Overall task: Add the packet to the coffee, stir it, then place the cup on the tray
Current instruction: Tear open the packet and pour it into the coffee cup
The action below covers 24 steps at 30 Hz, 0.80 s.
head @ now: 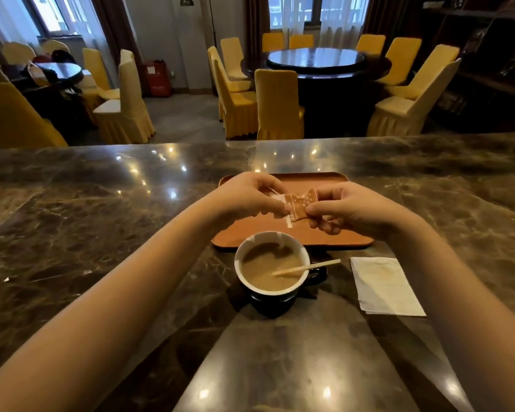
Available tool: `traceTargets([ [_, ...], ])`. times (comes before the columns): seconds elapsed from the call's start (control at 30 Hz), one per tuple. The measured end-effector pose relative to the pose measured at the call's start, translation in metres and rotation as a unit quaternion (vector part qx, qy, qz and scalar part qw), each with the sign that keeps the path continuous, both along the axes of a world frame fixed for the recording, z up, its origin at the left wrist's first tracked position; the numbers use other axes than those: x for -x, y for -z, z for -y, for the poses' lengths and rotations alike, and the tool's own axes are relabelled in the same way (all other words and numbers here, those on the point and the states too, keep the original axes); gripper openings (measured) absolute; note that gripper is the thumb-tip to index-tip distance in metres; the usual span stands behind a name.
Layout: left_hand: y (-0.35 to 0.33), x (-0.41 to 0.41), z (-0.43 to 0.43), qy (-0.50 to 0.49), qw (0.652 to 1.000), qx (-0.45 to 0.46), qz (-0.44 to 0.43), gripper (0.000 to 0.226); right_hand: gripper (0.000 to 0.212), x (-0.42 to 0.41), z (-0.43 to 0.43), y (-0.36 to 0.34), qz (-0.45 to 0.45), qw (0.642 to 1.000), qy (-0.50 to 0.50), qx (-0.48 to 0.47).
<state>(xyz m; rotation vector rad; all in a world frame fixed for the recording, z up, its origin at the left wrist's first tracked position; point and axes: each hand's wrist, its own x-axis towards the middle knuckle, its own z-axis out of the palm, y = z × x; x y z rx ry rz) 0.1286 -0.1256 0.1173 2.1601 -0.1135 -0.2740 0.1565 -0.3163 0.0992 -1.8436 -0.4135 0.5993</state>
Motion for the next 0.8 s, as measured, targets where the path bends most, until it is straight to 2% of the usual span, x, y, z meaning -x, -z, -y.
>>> traceTargets([
  [0.1, 0.01, -0.009, -0.003, 0.02, 0.999, -0.03, -0.015, 0.011, 0.01, -0.01, -0.003, 0.011, -0.011, 1.0, -0.021, 0.009],
  [0.3, 0.027, -0.013, -0.011, 0.009, 0.999, -0.032, -0.042, 0.018, 0.021, -0.017, -0.01, 0.03, -0.036, 0.999, -0.024, 0.007],
  [0.47, 0.037, -0.008, -0.013, -0.007, 0.999, -0.027, -0.025, 0.007, 0.017, -0.012, -0.017, 0.04, -0.049, 0.998, -0.005, -0.035],
  [0.57, 0.038, -0.005, -0.014, -0.009, 1.0, -0.015, -0.007, 0.003, 0.016, -0.01, -0.018, 0.04, -0.031, 0.999, 0.003, -0.039],
  [0.8, 0.032, 0.003, -0.016, 0.0, 1.0, 0.005, 0.029, 0.01, 0.014, -0.003, -0.024, 0.033, 0.043, 0.998, 0.012, -0.038],
])
